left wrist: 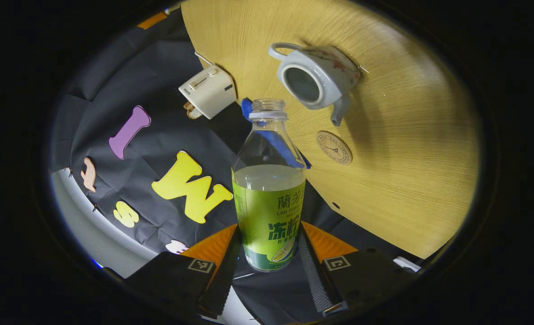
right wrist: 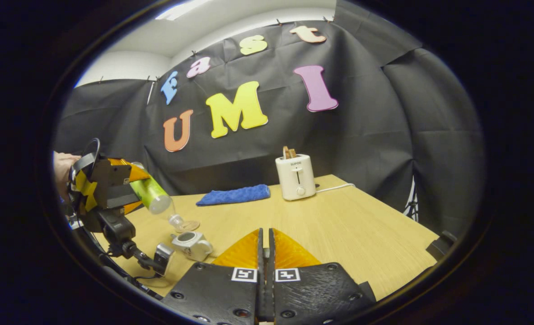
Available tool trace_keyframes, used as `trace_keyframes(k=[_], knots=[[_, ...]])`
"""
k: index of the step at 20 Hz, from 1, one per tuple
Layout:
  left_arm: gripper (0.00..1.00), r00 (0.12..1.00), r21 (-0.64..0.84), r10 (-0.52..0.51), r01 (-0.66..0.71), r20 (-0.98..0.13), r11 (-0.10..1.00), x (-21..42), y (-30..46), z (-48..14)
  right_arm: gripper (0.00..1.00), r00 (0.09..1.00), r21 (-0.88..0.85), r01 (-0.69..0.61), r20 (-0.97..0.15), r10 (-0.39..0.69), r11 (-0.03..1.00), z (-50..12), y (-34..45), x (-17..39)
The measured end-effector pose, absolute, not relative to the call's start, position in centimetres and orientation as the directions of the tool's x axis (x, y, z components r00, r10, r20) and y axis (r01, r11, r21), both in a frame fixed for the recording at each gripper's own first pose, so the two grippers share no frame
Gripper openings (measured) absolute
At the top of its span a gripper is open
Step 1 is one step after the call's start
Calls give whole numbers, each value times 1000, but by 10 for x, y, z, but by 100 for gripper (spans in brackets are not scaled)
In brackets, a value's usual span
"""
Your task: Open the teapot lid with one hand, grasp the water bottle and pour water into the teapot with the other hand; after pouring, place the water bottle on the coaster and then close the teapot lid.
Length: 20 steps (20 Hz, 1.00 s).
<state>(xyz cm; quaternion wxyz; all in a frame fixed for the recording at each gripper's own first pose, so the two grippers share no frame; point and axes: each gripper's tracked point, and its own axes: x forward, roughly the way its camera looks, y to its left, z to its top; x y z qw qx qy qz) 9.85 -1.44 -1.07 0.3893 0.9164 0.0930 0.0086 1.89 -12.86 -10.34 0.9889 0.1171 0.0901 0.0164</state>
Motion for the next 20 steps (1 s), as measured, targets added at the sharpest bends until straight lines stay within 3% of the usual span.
trace_keyframes(k=[4, 10, 15, 20], knots=[[73, 984, 788, 163, 154, -69, -596, 99, -4, -19, 0, 985, 229, 3, -168, 37, 973, -97, -131, 17], [73, 983, 923, 135, 164, -124, -347, 96, 17, -51, 0, 986, 200, 20, -164, 13, 979, -84, -131, 12], [73, 960, 965, 128, 232, -247, 124, 87, 37, -88, 0, 987, 218, 15, -159, 20, 976, -74, -124, 8], [73, 971, 839, 70, 159, -227, 520, 70, 38, -84, 0, 990, 178, -1, -137, 26, 984, -54, -113, 6]])
